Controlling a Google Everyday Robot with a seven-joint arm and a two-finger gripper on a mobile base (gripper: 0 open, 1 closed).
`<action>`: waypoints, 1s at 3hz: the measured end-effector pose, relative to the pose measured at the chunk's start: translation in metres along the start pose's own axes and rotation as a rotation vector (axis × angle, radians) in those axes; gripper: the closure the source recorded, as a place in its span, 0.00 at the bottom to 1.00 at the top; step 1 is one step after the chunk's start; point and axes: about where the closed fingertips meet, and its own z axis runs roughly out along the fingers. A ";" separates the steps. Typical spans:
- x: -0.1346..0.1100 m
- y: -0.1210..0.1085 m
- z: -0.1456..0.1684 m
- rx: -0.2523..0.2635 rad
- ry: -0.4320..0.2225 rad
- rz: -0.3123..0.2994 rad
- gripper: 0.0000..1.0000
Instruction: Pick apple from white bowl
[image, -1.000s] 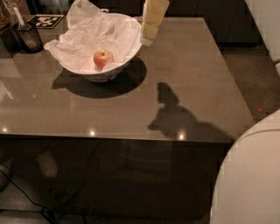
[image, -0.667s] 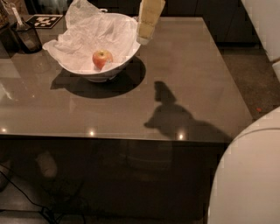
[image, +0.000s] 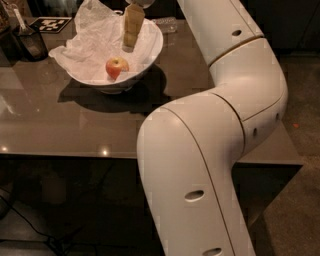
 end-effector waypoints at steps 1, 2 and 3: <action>-0.005 -0.005 0.005 0.017 -0.014 -0.001 0.00; -0.007 -0.004 0.032 -0.026 -0.053 0.019 0.00; -0.006 -0.002 0.059 -0.069 -0.070 0.044 0.00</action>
Offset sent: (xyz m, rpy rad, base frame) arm 0.0412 0.0202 -0.0362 0.0813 0.1297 0.0316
